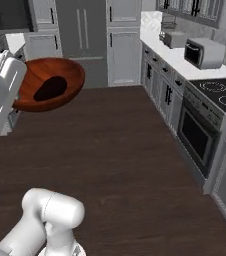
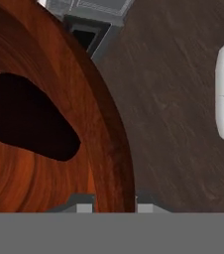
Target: Pick the avocado from the sink and place it in the bowl. Then pick the bowl and place it in the microwave. Then close the microwave door and press the start button.
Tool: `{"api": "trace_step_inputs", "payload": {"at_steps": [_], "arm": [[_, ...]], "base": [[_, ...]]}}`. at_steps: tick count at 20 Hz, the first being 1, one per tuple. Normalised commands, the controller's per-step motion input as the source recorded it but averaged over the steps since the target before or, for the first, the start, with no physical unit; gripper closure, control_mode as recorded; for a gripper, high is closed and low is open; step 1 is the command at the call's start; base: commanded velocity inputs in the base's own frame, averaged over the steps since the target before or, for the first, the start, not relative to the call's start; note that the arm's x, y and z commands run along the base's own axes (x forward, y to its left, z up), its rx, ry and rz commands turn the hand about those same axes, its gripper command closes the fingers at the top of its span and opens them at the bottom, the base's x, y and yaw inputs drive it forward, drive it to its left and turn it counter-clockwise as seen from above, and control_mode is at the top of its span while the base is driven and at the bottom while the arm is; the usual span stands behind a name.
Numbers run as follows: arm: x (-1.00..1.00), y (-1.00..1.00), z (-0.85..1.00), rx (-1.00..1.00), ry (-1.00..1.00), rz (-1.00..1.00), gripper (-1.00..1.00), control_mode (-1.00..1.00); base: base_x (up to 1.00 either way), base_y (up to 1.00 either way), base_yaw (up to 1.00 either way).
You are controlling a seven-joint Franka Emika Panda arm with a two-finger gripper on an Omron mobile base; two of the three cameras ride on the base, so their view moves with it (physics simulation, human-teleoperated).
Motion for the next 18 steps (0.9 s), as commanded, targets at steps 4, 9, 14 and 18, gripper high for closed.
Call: {"api": "trace_step_inputs", "payload": {"at_steps": [4, 9, 14, 18], "arm": [[0.0, 0.0, 0.0, 0.0, 0.0, 0.0, 1.0, 1.0], [0.0, 0.0, 0.0, 0.0, 0.0, 0.0, 1.0, 1.0], [0.0, 0.0, 0.0, 0.0, 0.0, 0.0, 1.0, 1.0], [0.0, 0.0, 0.0, 0.0, 0.0, 0.0, 1.0, 1.0]], "base": [[0.99, -0.25, 0.56], [1.0, -0.2, 0.58], [1.0, -0.41, 0.55], [1.0, -0.61, 0.53]]}}
